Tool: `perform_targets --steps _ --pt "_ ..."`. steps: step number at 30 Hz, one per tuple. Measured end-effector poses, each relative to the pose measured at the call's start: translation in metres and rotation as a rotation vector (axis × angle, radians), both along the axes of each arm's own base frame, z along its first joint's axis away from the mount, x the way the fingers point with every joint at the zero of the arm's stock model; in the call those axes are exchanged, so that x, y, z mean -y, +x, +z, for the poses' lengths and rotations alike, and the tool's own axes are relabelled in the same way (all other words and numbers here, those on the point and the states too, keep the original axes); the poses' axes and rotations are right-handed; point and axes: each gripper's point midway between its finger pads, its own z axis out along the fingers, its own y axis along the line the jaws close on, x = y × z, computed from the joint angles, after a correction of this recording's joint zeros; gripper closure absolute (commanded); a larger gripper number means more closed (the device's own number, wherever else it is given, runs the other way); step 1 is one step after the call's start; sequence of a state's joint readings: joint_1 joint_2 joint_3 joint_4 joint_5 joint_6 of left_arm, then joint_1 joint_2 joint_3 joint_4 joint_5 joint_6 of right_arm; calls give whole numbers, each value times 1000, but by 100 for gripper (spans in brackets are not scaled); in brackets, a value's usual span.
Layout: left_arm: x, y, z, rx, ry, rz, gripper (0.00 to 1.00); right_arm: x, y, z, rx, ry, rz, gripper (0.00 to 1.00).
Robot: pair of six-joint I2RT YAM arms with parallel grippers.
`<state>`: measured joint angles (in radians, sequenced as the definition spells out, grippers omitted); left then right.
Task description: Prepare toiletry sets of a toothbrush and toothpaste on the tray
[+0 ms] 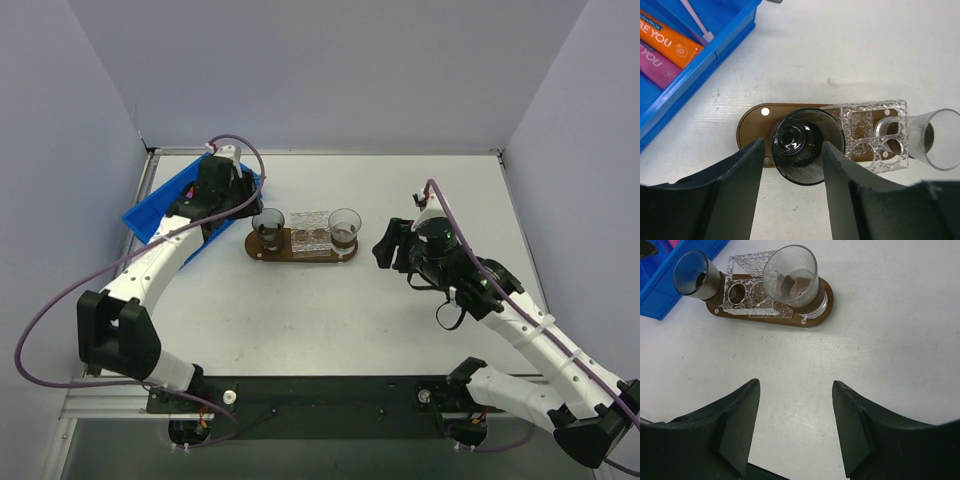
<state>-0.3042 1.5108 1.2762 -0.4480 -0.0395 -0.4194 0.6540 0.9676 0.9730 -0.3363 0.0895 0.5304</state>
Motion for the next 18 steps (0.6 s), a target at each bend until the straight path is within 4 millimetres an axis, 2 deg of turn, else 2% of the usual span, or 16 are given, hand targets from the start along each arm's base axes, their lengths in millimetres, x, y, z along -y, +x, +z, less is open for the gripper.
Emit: perform_targets --steps 4,7,14,18 --pt "-3 -5 28 113 -26 -12 35 5 -4 6 16 6 -8 45" --pt "-13 -11 42 180 -46 0 35 10 -7 10 27 7 -17 45" --pt "-52 -14 66 281 -58 95 35 18 -11 14 41 -3 -28 45" --pt "-73 -11 69 298 -17 164 37 21 -14 14 45 -16 -26 45"
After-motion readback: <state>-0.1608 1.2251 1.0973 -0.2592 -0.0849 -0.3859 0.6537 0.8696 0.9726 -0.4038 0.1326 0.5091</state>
